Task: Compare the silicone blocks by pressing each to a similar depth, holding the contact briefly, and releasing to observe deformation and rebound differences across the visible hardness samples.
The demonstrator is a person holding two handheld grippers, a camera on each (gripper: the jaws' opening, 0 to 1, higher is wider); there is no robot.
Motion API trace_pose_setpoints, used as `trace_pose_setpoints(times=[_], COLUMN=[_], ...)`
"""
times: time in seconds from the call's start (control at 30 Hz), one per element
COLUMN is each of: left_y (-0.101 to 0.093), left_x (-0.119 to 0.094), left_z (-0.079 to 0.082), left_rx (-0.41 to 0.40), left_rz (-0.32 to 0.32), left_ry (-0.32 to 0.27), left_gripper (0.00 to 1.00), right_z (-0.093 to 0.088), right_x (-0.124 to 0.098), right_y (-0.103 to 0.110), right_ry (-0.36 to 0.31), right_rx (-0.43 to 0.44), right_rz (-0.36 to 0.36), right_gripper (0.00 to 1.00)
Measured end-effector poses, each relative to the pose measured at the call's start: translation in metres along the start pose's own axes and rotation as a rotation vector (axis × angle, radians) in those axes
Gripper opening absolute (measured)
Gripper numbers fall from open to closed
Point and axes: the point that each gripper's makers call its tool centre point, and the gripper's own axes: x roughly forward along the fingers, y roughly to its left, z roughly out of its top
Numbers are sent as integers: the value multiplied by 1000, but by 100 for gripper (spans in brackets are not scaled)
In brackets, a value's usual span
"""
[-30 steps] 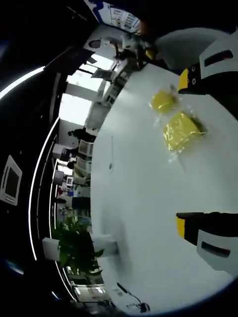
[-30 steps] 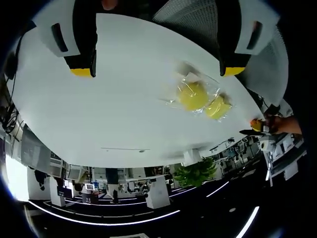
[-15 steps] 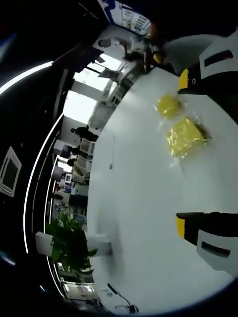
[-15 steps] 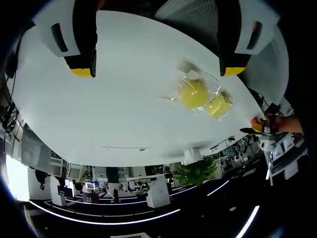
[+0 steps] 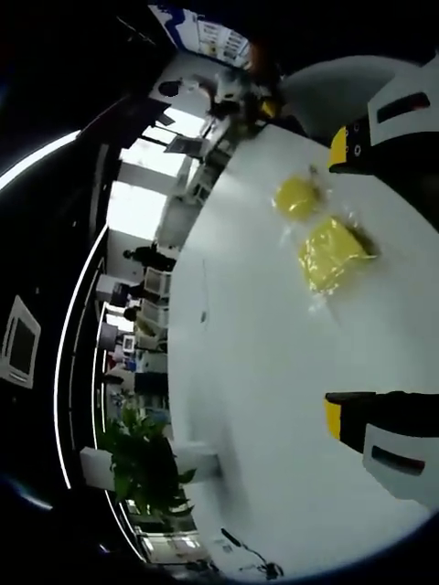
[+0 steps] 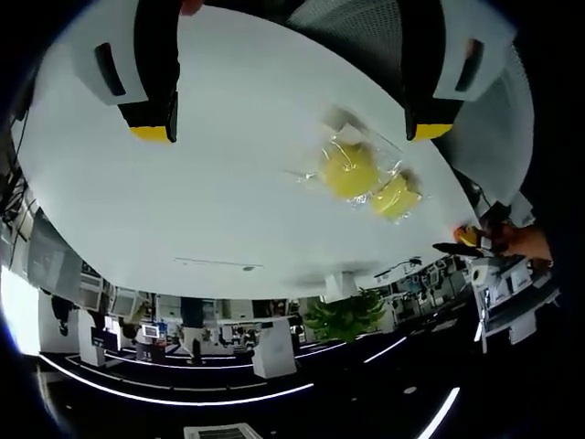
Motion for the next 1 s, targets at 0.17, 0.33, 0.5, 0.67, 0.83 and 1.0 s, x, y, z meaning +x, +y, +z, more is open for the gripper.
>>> trace_pose_setpoints(times=[0.17, 0.33, 0.5, 0.67, 0.83, 1.0], left_y=[1, 6, 8, 15, 21, 21], left_x=[-1, -2, 1, 7, 16, 27], left_z=[0, 2, 4, 5, 4, 5], left_rx=[-14, -53, -92, -165, -200, -263], left_rz=[3, 12, 2, 3, 3, -12], left_ry=[2, -3, -6, 0, 9, 25], left_gripper=[100, 100, 100, 100, 100, 100], right_z=[5, -1, -2, -2, -4, -6], right_x=[3, 3, 3, 2, 3, 4], right_y=[3, 2, 2, 4, 5, 6], right_ry=[-3, 12, 22, 30, 29, 31], right_rx=[-3, 4, 8, 9, 16, 26], right_rz=[9, 15, 13, 17, 15, 12], right_gripper=[97, 97, 97, 97, 97, 97])
